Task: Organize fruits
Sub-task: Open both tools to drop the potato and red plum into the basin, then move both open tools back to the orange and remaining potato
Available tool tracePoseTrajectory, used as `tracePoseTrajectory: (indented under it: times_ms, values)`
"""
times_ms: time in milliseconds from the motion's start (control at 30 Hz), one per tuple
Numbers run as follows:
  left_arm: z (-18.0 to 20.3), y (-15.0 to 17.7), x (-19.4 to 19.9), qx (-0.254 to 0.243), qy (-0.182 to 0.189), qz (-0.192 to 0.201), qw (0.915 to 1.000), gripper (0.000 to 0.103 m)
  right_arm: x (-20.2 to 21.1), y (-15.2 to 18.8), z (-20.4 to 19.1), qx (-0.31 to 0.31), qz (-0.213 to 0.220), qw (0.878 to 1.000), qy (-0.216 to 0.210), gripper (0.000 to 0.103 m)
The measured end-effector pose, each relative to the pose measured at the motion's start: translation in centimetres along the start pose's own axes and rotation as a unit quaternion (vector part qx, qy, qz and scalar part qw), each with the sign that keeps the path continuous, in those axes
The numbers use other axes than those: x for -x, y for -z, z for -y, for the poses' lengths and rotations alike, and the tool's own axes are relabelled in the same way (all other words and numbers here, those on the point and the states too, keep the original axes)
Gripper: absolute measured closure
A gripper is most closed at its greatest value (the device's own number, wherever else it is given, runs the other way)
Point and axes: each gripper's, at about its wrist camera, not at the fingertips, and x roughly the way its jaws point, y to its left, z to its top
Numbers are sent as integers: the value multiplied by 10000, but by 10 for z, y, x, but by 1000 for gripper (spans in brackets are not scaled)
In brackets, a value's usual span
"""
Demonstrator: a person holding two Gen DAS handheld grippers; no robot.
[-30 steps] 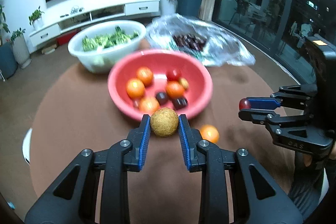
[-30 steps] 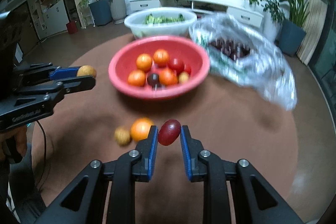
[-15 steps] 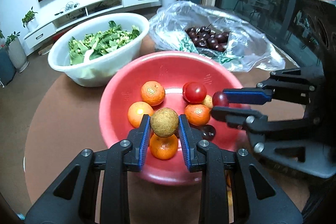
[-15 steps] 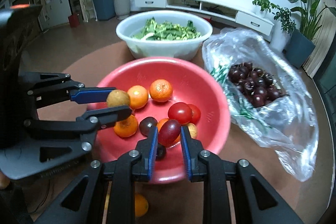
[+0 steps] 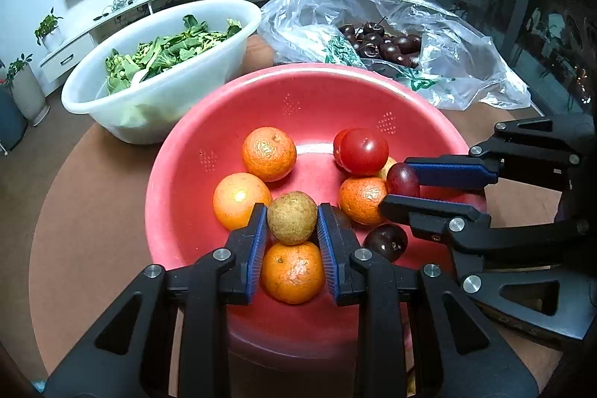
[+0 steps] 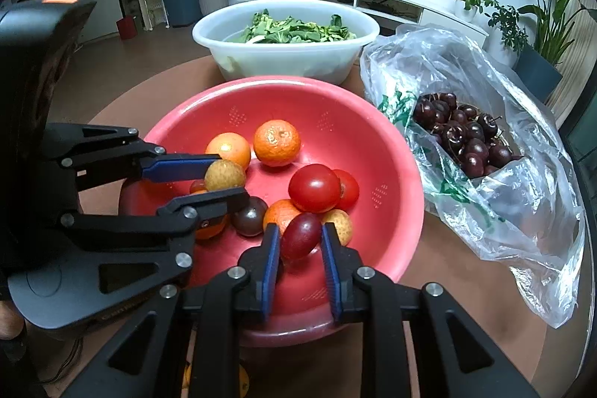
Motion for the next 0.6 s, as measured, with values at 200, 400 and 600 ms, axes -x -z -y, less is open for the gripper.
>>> tracePoseTrajectory:
  times_ms: [200,400,600]
  values:
    - [-3,1,6,76,-98,56,9999,65,0,0,-3,38,4,10000,1,70]
    - [-10,4,19,251,-134,151,9995,49,5,1,-2,-1,44,10000,35,66]
    - [-11,18,56,394,-148,469,9980,18,34,12,3,-156,354,9993,-3,44]
